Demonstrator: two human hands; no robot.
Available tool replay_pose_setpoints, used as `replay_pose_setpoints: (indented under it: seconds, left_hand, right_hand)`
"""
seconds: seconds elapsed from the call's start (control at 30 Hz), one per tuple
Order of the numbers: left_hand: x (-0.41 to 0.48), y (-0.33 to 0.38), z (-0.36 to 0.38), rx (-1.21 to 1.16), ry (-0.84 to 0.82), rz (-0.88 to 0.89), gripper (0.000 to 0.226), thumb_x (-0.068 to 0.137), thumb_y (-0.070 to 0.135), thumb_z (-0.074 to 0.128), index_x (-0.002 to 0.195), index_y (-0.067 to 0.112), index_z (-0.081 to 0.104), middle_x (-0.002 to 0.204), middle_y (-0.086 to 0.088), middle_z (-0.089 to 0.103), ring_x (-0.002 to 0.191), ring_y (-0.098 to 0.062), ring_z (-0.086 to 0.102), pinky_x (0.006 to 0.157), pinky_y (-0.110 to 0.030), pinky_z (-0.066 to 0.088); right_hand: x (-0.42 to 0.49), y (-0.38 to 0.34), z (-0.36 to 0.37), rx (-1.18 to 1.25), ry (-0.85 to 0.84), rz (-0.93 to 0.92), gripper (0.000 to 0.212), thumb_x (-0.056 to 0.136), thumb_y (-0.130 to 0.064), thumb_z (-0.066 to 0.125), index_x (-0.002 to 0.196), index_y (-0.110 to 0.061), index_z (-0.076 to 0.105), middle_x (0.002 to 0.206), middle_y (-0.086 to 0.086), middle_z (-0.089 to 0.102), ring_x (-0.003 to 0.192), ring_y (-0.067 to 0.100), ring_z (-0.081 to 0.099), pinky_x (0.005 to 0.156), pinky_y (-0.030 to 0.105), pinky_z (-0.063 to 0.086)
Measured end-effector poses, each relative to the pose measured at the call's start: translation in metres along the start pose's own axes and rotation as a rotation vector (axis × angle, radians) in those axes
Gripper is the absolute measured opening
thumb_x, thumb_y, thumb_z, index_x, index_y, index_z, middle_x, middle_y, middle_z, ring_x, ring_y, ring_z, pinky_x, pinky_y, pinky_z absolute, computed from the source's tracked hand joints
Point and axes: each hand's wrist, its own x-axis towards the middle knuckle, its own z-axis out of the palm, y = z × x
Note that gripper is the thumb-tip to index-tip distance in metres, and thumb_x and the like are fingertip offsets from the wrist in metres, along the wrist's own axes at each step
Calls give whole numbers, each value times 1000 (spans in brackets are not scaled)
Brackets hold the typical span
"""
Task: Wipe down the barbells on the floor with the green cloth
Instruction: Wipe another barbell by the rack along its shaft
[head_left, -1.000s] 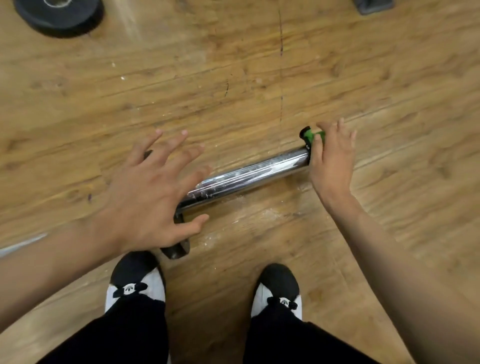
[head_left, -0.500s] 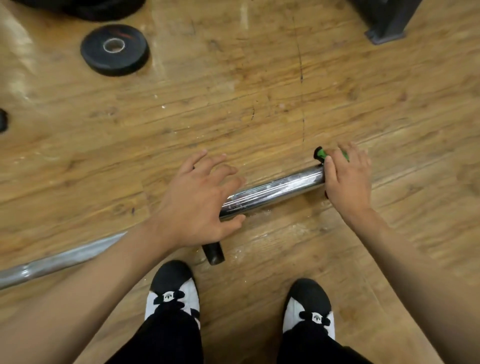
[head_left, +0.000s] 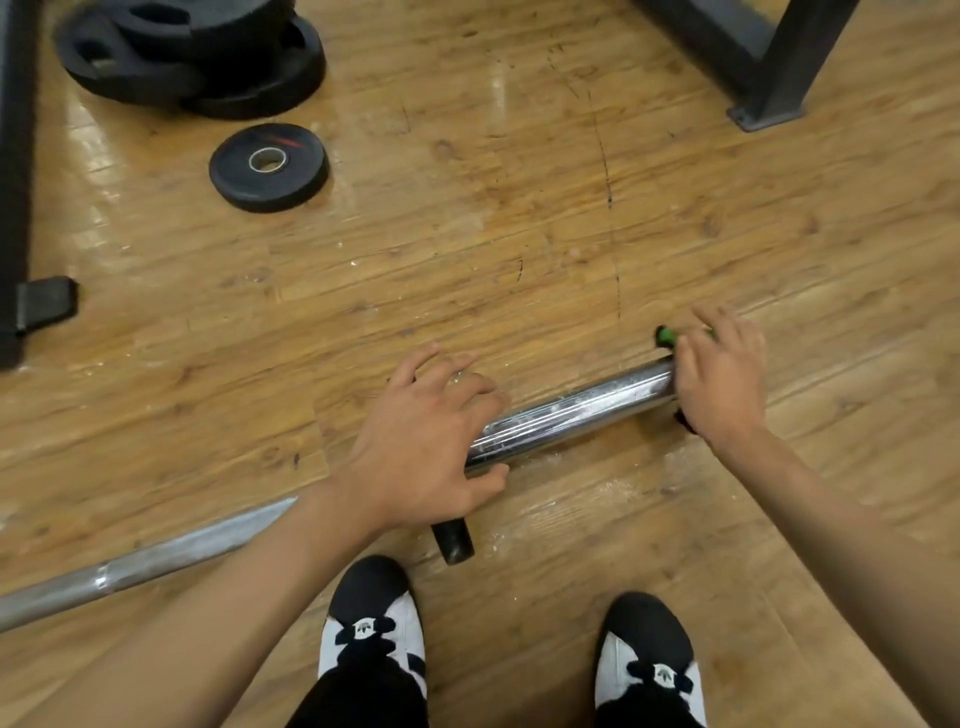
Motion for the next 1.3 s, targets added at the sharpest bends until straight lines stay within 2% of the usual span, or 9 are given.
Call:
replay_pose_setpoints:
  seconds: [0.1,0.33,0.43,0.57,0.63,0.73,0.9,1.17,1.3]
  left_hand:
    - [1,1,-1,12,-33,2,67,81,67,49,127,23,72,129,3,71,141,-29,52,123,-54,24]
    - [-3,-1,-2,29,-35,21,66,83,67,48,125,22,73,126,2,72,140,-30,53,122,-52,21]
    - [-2,0,-1,29,-40,5,66,83,67,49,125,23,73,126,3,72,139,-30,54,122,-54,24]
    - [1,3,-1,31,-40,-11,66,81,67,50,125,24,73,124,4,72,136,-30,56,121,-52,22]
    - [1,3,-1,43,-43,-12,68,81,68,49,125,23,74,125,3,73,137,-30,56,121,-52,21]
    - [2,3,-3,86,-99,-40,74,82,73,45,130,24,71,132,-1,70,140,-30,52,122,-53,19]
    - [4,6,-5,112,-151,-99,81,84,79,37,138,26,66,144,-5,63,148,-34,43,124,-61,22]
    - [4,12,-4,133,-144,-79,77,82,79,45,129,25,72,138,-5,68,143,-35,50,121,-60,24]
    - [2,15,-6,124,-138,-74,78,83,79,44,133,25,71,141,-5,66,144,-34,49,121,-59,22]
  right_hand:
    - [-5,-14,0,18,23,75,47,101,-27,36,111,0,74,119,20,71,124,40,57,115,56,34]
    - [-29,-36,-2,19,-189,-422,51,111,-36,29,134,-8,64,131,10,66,133,30,56,124,48,24]
    - [-5,10,-8,-11,-162,-194,61,110,-44,22,127,-5,66,130,16,67,132,35,54,122,52,26]
    - [-8,2,-5,21,-14,107,49,103,-29,33,123,-1,68,130,20,67,139,38,49,125,49,21]
    - [-20,-31,1,53,-5,73,48,103,-28,33,118,-2,70,122,20,70,132,36,55,121,52,30]
    - [-40,-75,8,109,-72,-58,47,105,-28,31,122,-9,70,121,8,71,129,28,57,125,48,24]
    - [-33,-46,1,49,-180,-306,45,109,-33,33,134,-13,65,133,6,65,131,27,55,122,47,30]
    - [-13,-14,1,59,-1,163,47,103,-29,33,123,-6,68,133,16,66,142,33,45,128,44,14]
    - [-46,-70,11,98,-20,-69,43,104,-27,35,125,-8,69,127,11,68,132,31,53,123,48,24]
